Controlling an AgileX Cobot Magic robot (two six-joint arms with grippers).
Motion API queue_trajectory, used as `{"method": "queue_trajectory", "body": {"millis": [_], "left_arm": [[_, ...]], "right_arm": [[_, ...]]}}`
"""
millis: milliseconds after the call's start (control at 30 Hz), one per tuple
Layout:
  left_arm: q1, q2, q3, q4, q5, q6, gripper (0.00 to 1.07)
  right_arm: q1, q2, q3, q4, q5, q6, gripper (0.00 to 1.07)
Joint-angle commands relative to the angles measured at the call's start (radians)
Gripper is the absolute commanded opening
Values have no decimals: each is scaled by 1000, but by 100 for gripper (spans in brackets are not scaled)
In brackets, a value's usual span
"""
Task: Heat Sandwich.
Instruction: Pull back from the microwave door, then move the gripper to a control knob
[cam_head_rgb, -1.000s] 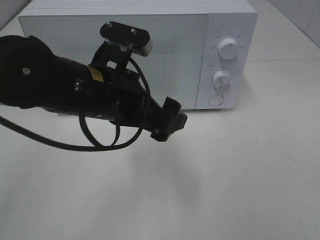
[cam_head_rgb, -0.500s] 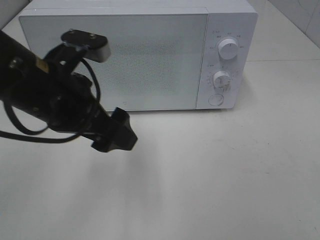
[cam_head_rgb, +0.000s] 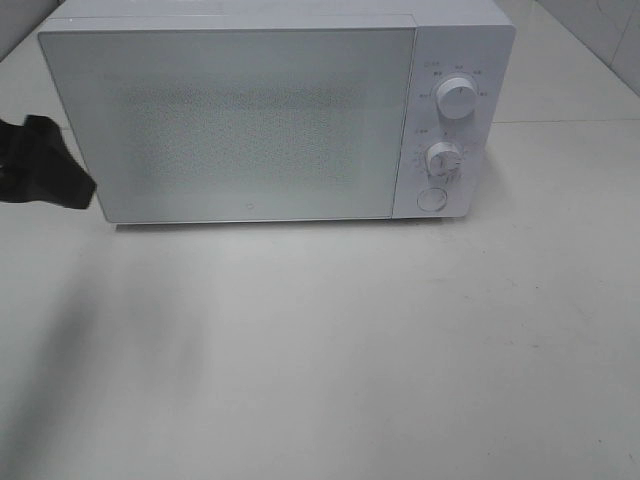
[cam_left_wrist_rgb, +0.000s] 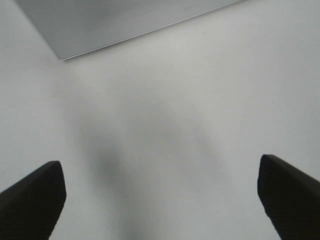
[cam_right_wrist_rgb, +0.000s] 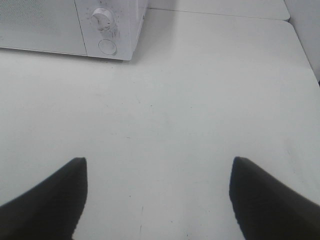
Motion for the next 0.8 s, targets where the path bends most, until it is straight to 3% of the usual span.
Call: {"method": "queue_trajectory", "body": {"millis": [33,300,433,567,800], "left_arm": [[85,-56,28,5,40,-7,98],[296,-199,84,53,155,-16,98],[362,-294,123,55,165,-27,98],[374,-366,151,58,170,-33,98],[374,-552,214,150,257,-124,98]], "right_arm": [[-8,-26,0,1,-5,-5,76],[-8,-26,0,1,-5,-5,76],[-8,-26,0,1,-5,-5,76],[-8,-26,0,2,-5,-5,76],[-8,-26,0,2,-5,-5,76]]}}
